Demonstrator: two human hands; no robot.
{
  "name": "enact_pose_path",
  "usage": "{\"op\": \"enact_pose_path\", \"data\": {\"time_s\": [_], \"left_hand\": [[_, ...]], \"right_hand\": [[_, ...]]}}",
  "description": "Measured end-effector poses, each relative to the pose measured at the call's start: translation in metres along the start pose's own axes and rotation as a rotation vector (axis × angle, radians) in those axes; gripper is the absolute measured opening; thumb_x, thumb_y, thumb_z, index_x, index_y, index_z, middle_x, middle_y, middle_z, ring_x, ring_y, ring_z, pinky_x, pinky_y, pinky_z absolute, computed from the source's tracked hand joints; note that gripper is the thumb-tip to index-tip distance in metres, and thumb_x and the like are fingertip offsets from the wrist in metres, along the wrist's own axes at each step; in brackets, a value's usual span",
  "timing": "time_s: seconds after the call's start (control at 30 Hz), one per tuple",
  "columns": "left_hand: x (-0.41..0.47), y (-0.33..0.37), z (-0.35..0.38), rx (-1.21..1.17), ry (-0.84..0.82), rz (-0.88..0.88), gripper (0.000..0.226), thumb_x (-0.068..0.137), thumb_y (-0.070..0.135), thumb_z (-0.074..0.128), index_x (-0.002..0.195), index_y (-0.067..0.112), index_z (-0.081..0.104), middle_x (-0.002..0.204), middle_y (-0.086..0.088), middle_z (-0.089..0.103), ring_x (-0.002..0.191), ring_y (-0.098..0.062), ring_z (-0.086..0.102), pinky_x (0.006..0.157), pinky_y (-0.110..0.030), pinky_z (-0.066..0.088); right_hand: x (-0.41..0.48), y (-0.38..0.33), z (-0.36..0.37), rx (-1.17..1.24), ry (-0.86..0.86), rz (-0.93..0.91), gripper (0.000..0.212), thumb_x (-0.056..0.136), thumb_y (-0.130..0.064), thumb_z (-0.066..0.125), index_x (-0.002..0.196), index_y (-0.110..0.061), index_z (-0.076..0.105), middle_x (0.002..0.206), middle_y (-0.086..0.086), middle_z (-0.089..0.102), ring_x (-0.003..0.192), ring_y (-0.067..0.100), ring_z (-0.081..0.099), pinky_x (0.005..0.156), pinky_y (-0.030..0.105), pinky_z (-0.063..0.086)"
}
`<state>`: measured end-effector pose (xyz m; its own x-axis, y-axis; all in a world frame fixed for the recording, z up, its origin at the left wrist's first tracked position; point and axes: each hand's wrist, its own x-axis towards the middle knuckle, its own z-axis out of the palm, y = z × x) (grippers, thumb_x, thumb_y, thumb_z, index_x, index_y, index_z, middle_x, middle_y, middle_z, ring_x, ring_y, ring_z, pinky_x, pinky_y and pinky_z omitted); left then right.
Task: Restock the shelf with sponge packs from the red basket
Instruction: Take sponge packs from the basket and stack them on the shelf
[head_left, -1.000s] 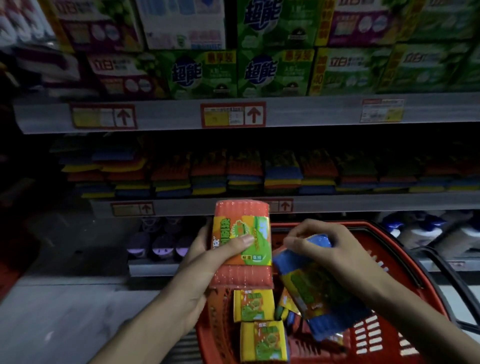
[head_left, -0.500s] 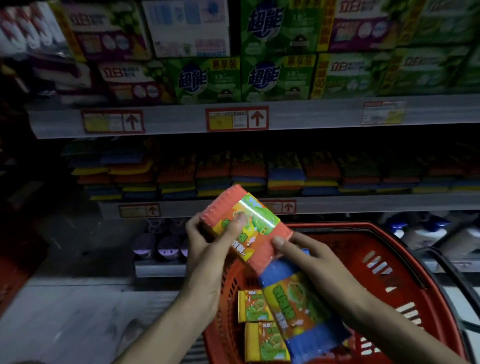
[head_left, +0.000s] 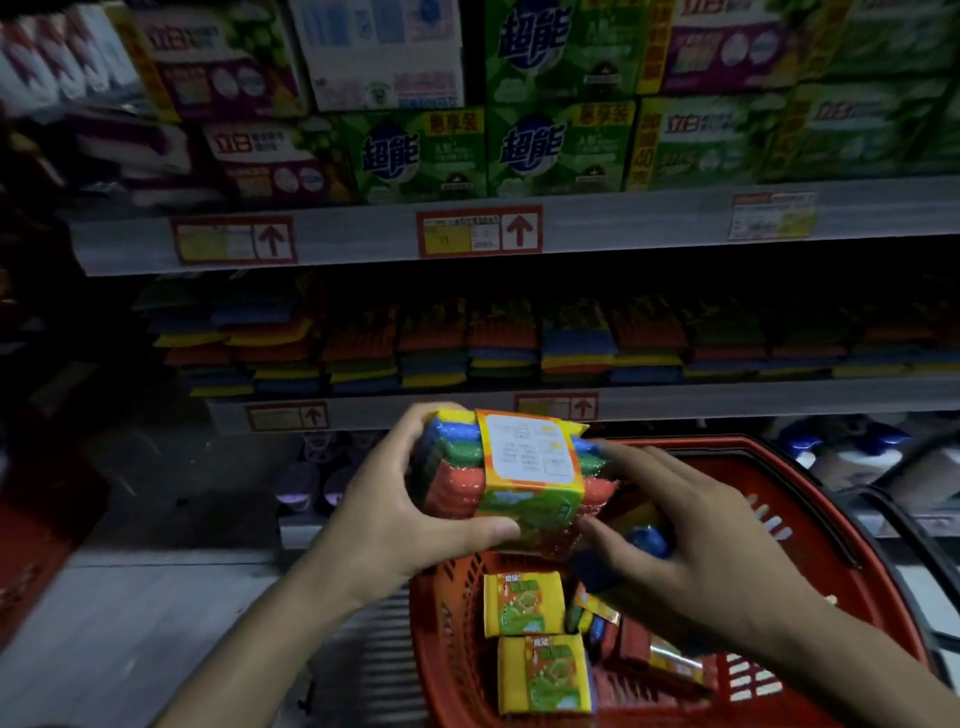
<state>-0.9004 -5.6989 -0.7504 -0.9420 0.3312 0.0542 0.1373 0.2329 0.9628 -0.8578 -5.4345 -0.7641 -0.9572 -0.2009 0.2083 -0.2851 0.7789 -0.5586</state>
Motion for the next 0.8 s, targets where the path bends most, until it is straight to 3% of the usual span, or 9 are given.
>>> {"op": "enact_pose_path", "data": {"time_s": [0.1,0.23,0.27,0.33,0.43,0.53,0.8], "left_hand": [[-0.001,-0.003,0.002,-0.012,0.058,0.038,0.078,0.058,0.01,0.094,0.124,0.022,0.055,0.113,0.005,0.075,0.102,-0.015,0.075,0.079,-0.023,0.058],[-0.003,-0.005,0.006,-0.038,0.12,0.055,0.083,0.057,0.016,0.1,0.126,0.025,0.055,0.117,0.002,0.074,0.107,-0.018,0.073,0.086,-0.031,0.061],[-0.005,-0.005,0.009,-0.048,0.121,0.056,0.083,0.056,0.018,0.099,0.126,0.026,0.055,0.117,0.002,0.074,0.108,-0.018,0.073,0.087,-0.032,0.061],[-0.009,-0.006,0.019,-0.066,0.122,0.06,0.081,0.056,0.015,0.098,0.124,0.028,0.055,0.116,0.001,0.074,0.106,-0.019,0.074,0.084,-0.031,0.061],[-0.014,-0.011,0.033,-0.077,0.143,0.065,0.08,0.055,0.01,0.098,0.119,0.032,0.057,0.112,0.003,0.075,0.103,-0.018,0.074,0.079,-0.028,0.061],[-0.014,-0.013,0.036,-0.092,0.157,0.075,0.077,0.054,0.01,0.095,0.119,0.031,0.058,0.113,0.003,0.075,0.105,-0.019,0.074,0.08,-0.029,0.061],[-0.011,-0.011,0.042,-0.126,0.186,0.049,0.078,0.053,0.009,0.093,0.119,0.024,0.055,0.112,0.004,0.075,0.102,-0.017,0.075,0.078,-0.026,0.06]], "right_hand": [[0.001,-0.005,-0.008,0.108,-0.104,0.099,0.093,0.078,-0.078,0.054,0.153,-0.059,0.003,0.106,-0.019,0.071,0.091,0.0,0.068,0.079,0.019,0.055],[0.001,-0.008,-0.012,0.018,-0.293,0.109,0.116,0.079,-0.068,0.069,0.145,-0.062,-0.027,0.097,0.003,0.075,0.082,0.017,0.071,0.081,0.039,0.058],[0.0,-0.009,-0.01,-0.002,-0.315,0.105,0.117,0.079,-0.068,0.069,0.147,-0.06,-0.026,0.098,0.0,0.075,0.083,0.015,0.07,0.081,0.038,0.057],[-0.002,-0.011,-0.003,0.006,-0.344,0.099,0.105,0.077,-0.071,0.066,0.152,-0.055,-0.005,0.101,-0.011,0.071,0.089,0.01,0.067,0.083,0.033,0.054],[-0.005,-0.01,0.009,0.051,-0.339,0.129,0.082,0.075,-0.074,0.062,0.141,-0.049,0.021,0.103,-0.011,0.067,0.094,0.011,0.065,0.085,0.035,0.053],[-0.005,-0.009,0.014,-0.046,-0.332,0.114,0.074,0.077,-0.073,0.06,0.135,-0.043,0.025,0.096,-0.007,0.065,0.087,0.016,0.062,0.079,0.037,0.052],[-0.004,-0.008,0.018,0.048,-0.28,0.114,0.074,0.079,-0.064,0.066,0.138,-0.047,0.025,0.096,-0.006,0.07,0.087,0.016,0.067,0.08,0.038,0.054]]}}
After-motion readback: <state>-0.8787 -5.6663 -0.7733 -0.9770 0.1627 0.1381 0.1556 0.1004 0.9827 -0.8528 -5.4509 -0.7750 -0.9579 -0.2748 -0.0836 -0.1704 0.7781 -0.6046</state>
